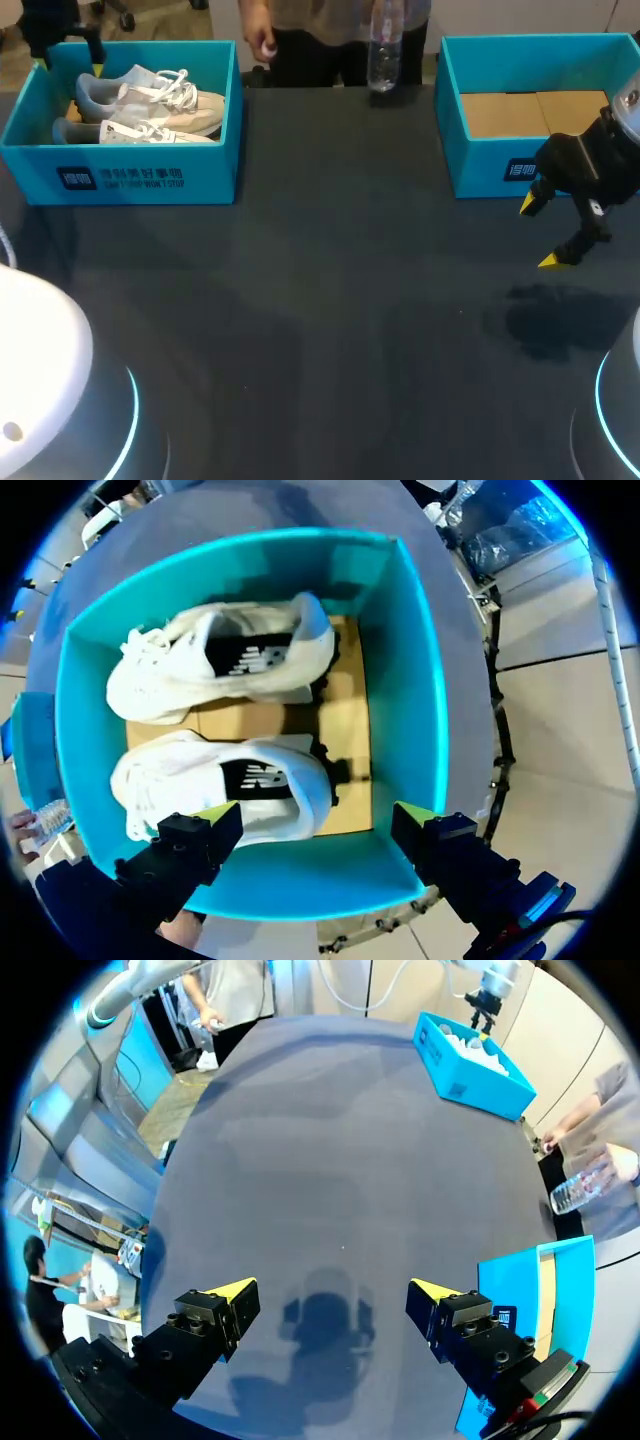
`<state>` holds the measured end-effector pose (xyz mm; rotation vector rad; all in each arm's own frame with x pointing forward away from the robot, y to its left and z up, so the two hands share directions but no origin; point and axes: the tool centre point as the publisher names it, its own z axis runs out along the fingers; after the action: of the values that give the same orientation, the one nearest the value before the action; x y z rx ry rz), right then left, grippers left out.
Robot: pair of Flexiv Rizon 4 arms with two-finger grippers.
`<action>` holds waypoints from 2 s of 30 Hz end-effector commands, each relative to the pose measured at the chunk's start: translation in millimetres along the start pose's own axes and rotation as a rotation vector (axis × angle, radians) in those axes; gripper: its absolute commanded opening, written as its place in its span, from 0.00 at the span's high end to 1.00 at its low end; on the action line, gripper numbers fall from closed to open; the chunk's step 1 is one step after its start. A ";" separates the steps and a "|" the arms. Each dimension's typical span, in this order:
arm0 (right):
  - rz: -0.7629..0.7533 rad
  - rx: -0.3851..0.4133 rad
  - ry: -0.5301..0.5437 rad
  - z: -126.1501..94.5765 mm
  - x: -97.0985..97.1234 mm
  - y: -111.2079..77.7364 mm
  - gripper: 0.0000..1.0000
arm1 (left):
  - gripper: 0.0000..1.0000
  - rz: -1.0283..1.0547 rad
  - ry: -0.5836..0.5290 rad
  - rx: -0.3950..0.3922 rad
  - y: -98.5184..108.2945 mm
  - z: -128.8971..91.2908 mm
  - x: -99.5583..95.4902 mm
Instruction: Take the shoe out of the shoebox, open the shoe tongue, remove and reinsert the insole, then place the shoe into the shoebox
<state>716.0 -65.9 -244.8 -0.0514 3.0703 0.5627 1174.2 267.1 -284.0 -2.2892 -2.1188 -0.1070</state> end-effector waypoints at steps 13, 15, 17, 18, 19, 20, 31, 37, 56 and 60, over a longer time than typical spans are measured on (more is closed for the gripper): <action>0.001 0.002 -0.001 1.3 0.0 0.3 0.00 | 0.00 -0.027 -0.027 0.033 -60.3 -48.2 -2.9; 0.001 0.002 -0.001 1.3 0.0 0.3 0.00 | 0.00 -0.043 -0.012 0.021 -62.8 -51.1 -4.0; 0.001 0.002 -0.001 1.3 0.0 0.3 0.00 | 0.00 -0.043 -0.012 0.021 -62.8 -51.1 -4.0; 0.001 0.002 -0.001 1.3 0.0 0.3 0.00 | 0.00 -0.043 -0.012 0.021 -62.8 -51.1 -4.0; 0.001 0.002 -0.001 1.3 0.0 0.3 0.00 | 0.00 -0.043 -0.012 0.021 -62.8 -51.1 -4.0; 0.001 0.002 -0.001 1.3 0.0 0.3 0.00 | 0.00 -0.043 -0.012 0.021 -62.8 -51.1 -4.0; 0.001 0.002 -0.001 1.3 0.0 0.3 0.00 | 0.00 -0.043 -0.012 0.021 -62.8 -51.1 -4.0; 0.001 0.002 -0.001 1.3 0.0 0.3 0.00 | 0.00 -0.025 -0.020 0.044 -63.7 -47.8 0.7; 0.001 0.002 -0.001 1.3 0.0 0.3 0.00 | 0.00 0.089 -0.018 0.071 -96.2 -1.0 7.2; 0.001 0.002 -0.001 1.3 0.0 0.3 0.00 | 0.00 0.120 -0.014 0.081 -98.4 8.2 1.4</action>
<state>716.1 -65.9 -244.9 -0.0512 3.0702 0.5628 1080.0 279.1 -288.7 -2.3606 -1.9541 0.0121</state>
